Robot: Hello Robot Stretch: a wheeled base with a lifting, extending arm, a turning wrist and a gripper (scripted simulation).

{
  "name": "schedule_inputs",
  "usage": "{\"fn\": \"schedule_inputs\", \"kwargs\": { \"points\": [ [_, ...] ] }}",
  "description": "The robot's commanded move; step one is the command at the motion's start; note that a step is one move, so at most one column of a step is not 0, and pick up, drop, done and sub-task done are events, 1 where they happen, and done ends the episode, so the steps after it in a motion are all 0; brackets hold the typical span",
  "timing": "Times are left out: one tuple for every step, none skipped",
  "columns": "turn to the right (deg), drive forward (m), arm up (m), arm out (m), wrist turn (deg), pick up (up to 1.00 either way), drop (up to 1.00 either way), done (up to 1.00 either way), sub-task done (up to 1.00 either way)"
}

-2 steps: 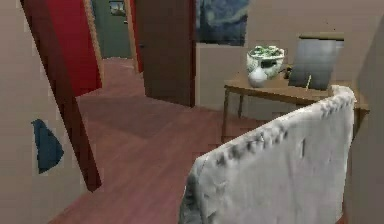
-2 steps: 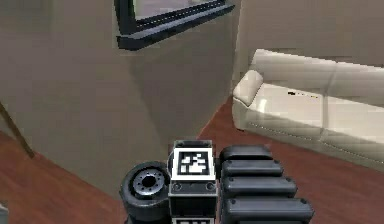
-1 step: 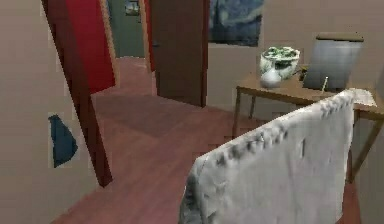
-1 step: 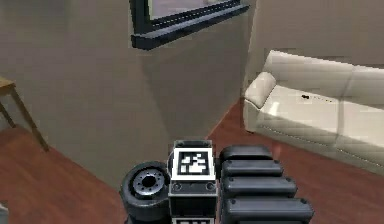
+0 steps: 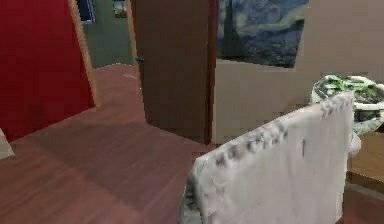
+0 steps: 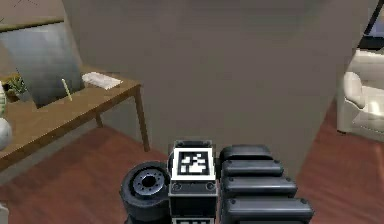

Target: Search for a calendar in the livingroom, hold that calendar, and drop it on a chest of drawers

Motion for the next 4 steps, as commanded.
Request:
{"fn": "schedule_inputs", "kwargs": {
  "points": [
    [0.0, 0.15, 0.00, 0.00, 0.0, 0.00, 0.00, 0.00, 0.00],
    [-12.0, 0.00, 0.00, 0.00, 0.0, 0.00, 0.00, 0.00, 0.00],
    [0.0, 0.65, 0.00, 0.00, 0.0, 0.00, 0.00, 0.00, 0.00],
    [-45.0, 0.00, 0.00, 0.00, 0.0, 0.00, 0.00, 0.00, 0.00]
  ]
}}
